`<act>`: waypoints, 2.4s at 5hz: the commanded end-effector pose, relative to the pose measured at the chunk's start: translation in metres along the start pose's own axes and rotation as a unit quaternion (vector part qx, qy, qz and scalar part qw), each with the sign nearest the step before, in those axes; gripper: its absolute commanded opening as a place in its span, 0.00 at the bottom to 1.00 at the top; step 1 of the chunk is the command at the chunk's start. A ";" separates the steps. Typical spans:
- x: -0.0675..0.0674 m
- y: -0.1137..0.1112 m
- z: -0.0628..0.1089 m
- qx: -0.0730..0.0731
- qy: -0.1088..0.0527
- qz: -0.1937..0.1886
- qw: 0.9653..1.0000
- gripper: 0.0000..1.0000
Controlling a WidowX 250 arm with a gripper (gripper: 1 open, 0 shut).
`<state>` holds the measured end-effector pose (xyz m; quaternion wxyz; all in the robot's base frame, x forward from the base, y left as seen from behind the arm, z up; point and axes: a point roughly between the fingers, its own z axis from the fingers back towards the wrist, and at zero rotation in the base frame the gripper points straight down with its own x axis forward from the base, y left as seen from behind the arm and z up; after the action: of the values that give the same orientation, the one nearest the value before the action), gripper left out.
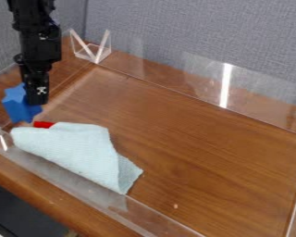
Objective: Move the blue object to the right of cloth
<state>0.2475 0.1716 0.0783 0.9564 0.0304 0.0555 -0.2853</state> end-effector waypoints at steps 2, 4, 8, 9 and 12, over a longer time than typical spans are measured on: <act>0.009 0.011 0.023 0.044 -0.022 -0.004 0.999 0.00; 0.013 0.010 0.024 0.048 -0.027 -0.009 0.998 0.00; 0.021 0.010 0.035 0.062 -0.042 -0.021 0.997 0.00; 0.024 0.010 0.040 0.068 -0.047 -0.026 0.996 0.00; 0.069 -0.016 0.085 0.106 -0.083 -0.098 0.986 0.00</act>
<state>0.2977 0.1075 0.1266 0.9179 0.0702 -0.0185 -0.3902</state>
